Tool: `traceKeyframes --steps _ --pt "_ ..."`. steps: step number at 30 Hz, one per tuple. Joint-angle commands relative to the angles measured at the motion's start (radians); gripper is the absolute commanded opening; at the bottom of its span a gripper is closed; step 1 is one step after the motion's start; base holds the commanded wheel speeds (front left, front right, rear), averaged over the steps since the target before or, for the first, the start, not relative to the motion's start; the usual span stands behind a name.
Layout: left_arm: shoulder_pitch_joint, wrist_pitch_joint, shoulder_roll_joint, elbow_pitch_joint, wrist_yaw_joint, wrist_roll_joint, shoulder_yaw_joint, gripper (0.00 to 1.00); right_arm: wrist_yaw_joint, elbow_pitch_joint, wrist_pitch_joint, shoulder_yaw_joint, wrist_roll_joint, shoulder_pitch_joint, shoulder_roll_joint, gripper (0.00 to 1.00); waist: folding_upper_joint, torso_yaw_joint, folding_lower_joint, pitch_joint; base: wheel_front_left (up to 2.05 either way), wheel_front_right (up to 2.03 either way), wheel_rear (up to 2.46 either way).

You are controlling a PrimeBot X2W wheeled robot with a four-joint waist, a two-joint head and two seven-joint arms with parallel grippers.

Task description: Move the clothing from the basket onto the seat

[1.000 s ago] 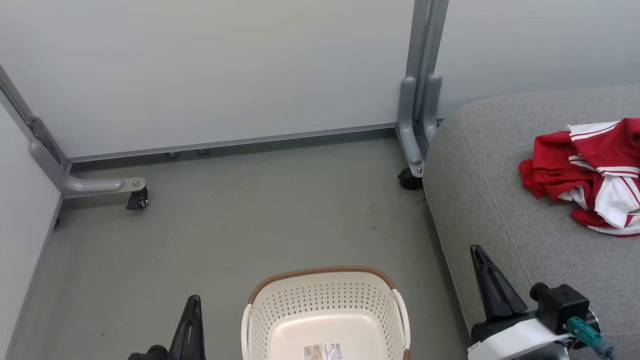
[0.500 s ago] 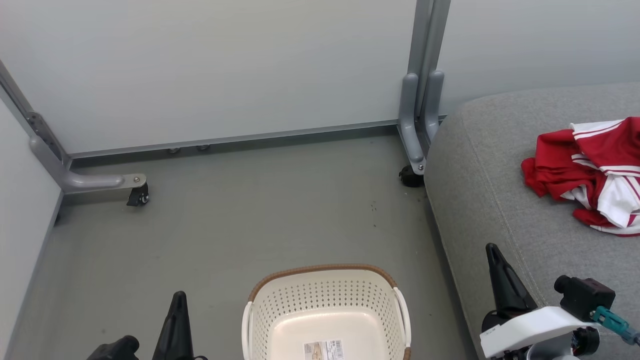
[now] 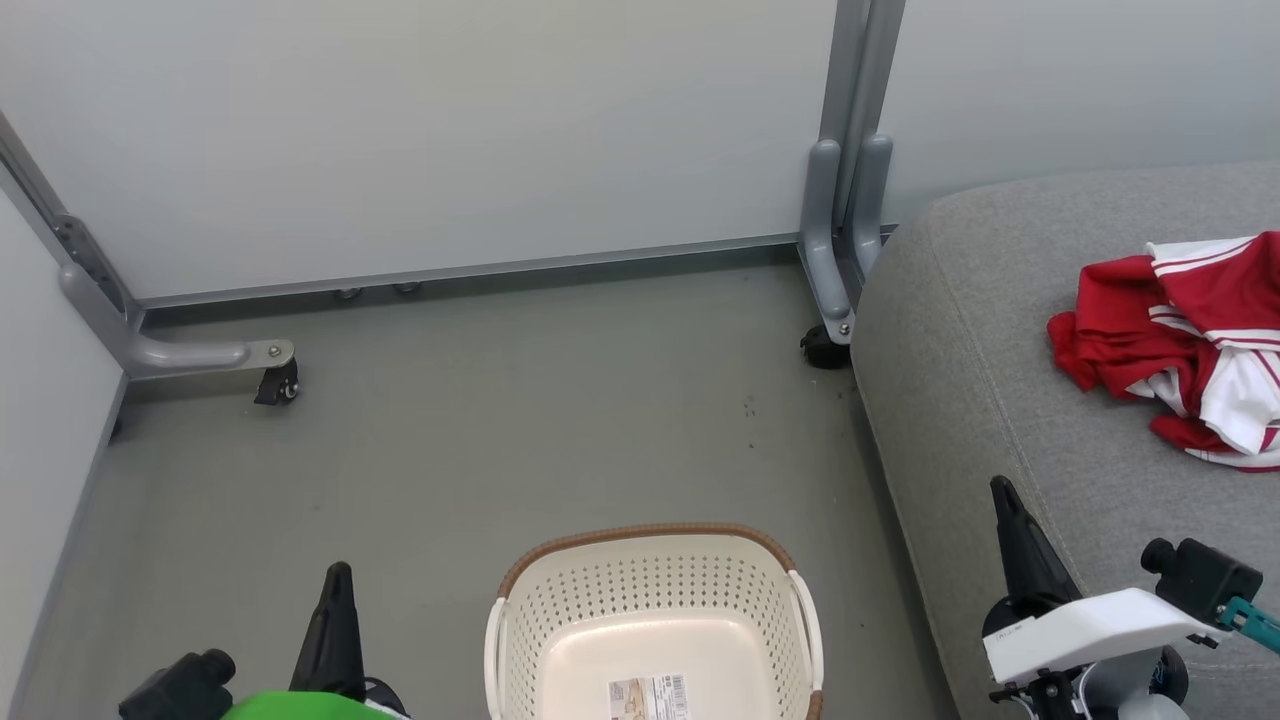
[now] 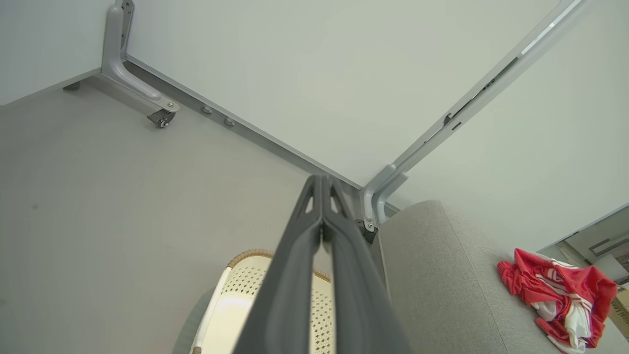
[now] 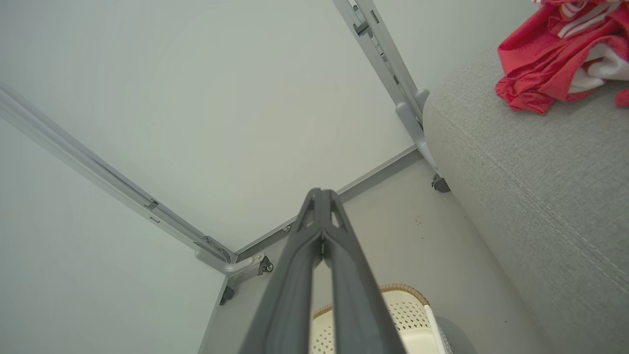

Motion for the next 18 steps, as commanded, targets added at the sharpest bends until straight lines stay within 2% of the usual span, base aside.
traceKeyframes --steps 1,18 --pt "-0.035 0.006 0.008 -0.008 -0.007 -0.041 0.008 0.00 0.000 -0.007 0.008 -0.009 0.040 -0.034 -0.003 0.00 0.0000 0.001 0.0000 0.001 0.00 0.00 0.00" --pt "-0.083 0.058 0.014 0.018 -0.033 -0.259 0.043 0.00 0.000 0.019 0.061 -0.042 0.256 -0.061 0.002 0.00 0.0000 0.005 0.0000 0.012 0.00 0.00 0.00"
